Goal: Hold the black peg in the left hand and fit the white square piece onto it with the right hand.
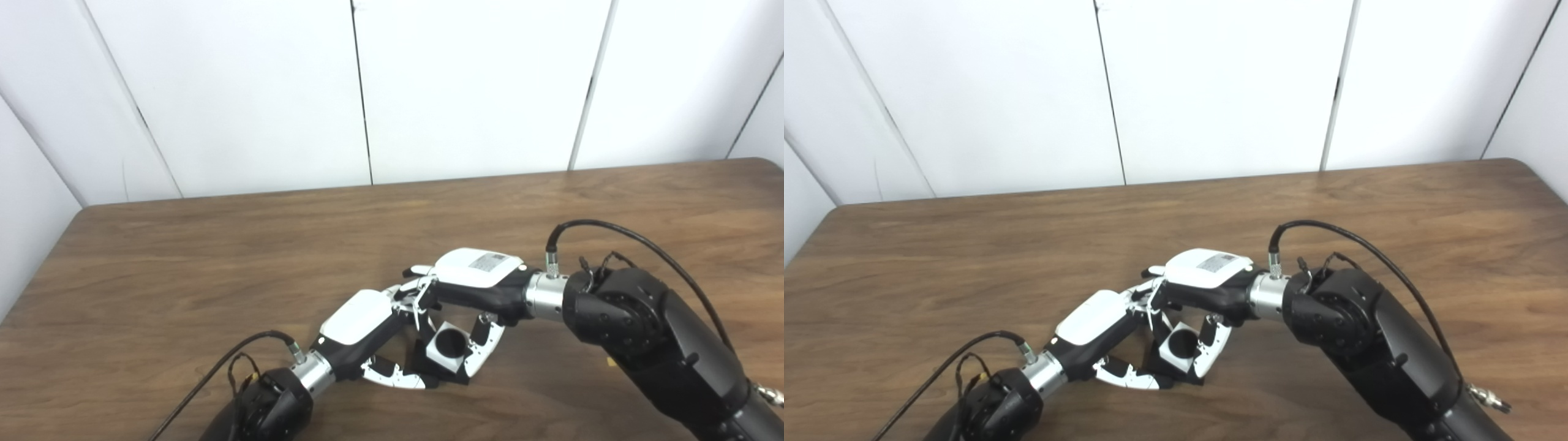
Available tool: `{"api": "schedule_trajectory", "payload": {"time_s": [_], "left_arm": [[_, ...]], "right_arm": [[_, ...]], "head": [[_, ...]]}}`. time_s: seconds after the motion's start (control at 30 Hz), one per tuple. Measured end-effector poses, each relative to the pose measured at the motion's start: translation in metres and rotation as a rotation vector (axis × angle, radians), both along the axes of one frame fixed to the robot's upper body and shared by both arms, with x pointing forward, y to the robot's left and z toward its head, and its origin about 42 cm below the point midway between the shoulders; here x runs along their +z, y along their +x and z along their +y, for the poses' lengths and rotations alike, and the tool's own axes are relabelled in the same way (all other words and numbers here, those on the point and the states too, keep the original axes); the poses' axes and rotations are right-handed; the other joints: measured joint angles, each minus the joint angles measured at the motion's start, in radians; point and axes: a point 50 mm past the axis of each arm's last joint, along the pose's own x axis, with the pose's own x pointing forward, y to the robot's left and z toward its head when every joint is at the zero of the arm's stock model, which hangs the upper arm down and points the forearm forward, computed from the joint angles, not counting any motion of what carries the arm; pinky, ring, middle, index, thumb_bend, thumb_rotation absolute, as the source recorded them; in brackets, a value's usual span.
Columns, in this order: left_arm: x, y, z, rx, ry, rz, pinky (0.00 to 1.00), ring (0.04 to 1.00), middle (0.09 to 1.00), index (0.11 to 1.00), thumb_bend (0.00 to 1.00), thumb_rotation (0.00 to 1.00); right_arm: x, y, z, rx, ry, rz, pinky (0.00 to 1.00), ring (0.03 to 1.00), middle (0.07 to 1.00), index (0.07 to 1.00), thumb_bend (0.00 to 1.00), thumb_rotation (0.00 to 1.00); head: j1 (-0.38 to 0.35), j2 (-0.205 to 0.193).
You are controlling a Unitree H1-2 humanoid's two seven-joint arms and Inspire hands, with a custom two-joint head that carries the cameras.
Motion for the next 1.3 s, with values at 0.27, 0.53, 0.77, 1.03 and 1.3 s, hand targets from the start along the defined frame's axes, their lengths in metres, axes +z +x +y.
{"api": "schedule_trajectory", "payload": {"time_s": [0.27,0.53,0.77,1.03,1.3], "left_arm": [[0.0,0.0,0.0,-0.001,0.001,0.0,0.96,0.926,0.844,0.539,0.55,0.38],[0.0,0.0,0.0,0.0,0.001,0.001,0.96,0.915,0.835,0.541,0.55,0.38],[-0.001,0.0,0.0,0.002,-0.001,0.003,0.95,0.917,0.832,0.538,0.55,0.4],[-0.004,0.002,0.002,0.007,-0.002,0.014,0.95,0.928,0.843,0.548,0.55,0.43],[-0.006,0.003,0.003,0.013,-0.014,0.018,0.94,0.916,0.836,0.543,0.56,0.41]], "right_arm": [[0.0,0.001,-0.002,-0.025,0.002,0.032,0.92,0.985,0.901,0.804,1.0,0.4],[0.001,0.002,-0.005,-0.04,0.005,0.057,0.91,0.992,0.906,0.798,1.0,0.39],[0.003,0.003,-0.008,-0.058,0.002,0.068,0.9,0.997,0.913,0.787,1.0,0.39],[0.019,0.006,-0.012,-0.074,0.008,0.029,0.89,1.0,0.929,0.768,1.0,0.4],[0.029,0.01,-0.019,-0.108,0.018,0.008,0.89,1.0,0.937,0.762,1.0,0.37]], "head": [[0.0,0.002],[0.0,0.002],[-0.003,-0.003],[-0.008,-0.012],[-0.008,-0.017]]}}
